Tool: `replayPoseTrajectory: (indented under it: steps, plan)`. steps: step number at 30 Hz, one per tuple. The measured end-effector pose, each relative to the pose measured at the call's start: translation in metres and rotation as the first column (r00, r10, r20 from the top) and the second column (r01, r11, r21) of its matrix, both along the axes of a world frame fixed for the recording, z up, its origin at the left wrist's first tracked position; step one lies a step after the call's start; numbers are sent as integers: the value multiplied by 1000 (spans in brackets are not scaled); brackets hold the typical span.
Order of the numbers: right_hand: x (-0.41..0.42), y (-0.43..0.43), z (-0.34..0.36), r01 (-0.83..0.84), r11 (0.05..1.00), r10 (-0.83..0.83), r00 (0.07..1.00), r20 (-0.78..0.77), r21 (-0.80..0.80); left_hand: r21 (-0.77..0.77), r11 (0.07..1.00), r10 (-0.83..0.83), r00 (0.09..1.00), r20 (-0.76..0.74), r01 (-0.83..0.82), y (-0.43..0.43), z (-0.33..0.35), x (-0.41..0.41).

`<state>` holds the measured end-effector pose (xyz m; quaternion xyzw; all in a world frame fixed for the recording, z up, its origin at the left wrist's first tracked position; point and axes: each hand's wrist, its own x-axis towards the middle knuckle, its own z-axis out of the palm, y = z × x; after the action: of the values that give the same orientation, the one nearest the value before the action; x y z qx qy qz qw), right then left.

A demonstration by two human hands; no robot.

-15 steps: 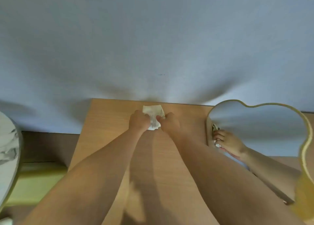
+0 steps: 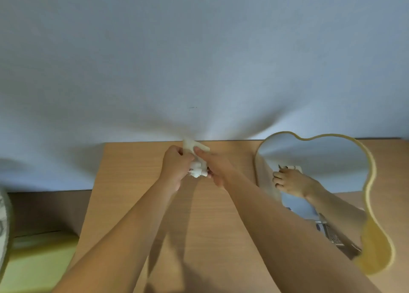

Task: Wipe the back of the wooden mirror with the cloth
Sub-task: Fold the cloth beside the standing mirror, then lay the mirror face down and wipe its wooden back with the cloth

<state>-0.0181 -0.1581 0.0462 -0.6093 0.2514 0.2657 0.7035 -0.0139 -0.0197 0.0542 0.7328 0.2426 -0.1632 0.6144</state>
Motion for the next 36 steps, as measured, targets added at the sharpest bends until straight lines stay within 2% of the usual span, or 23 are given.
replayPoseTrajectory:
  steps: [3,6,8,10,13,16,19,20,21,23,25,28,30,32,36]
  plan:
    - [-26,-25,31,58,966,-57,998,-11,253,-186,982,-2,996,87,18,-29,46,-26]
    - [-57,-59,69,104,930,-128,991,44,353,-226,970,-52,983,175,92,-68,86,-57]
    - [-76,-85,97,144,933,-194,973,123,331,-235,963,-78,972,223,132,-93,110,-74]
    - [-94,-114,125,231,930,-290,939,183,287,-308,937,-91,966,241,165,-118,134,-89]
    - [-120,-158,165,299,918,-372,876,307,259,-492,825,-142,945,293,277,-157,165,-111]
    - [-148,-202,194,327,924,-381,799,465,196,-516,773,-203,914,352,370,-197,181,-128]
    - [-175,-241,205,445,893,-404,718,567,73,-453,802,-227,900,373,390,-236,176,-142]
    - [-183,-255,204,500,865,-430,694,578,44,-372,839,-250,889,384,397,-250,170,-147]
    - [-191,-269,201,546,837,-458,675,578,26,-222,878,-318,864,390,423,-264,161,-151]
    - [-205,-294,190,610,792,-507,654,562,4,96,864,-496,802,333,494,-293,140,-158]
    - [-213,-314,174,655,755,-542,653,529,-36,235,831,-554,786,275,504,-318,124,-163]
    - [-219,-332,148,684,727,-584,664,467,-64,458,796,-553,783,284,396,-347,106,-163]
    - [-220,-339,134,683,727,-590,675,443,-71,500,806,-506,808,301,317,-358,100,-158]
    - [-220,-342,123,668,739,-584,700,410,-89,479,837,-452,829,329,266,-363,96,-153]
    - [-220,-338,110,625,780,-572,734,367,-35,462,849,-434,838,332,257,-365,96,-151]
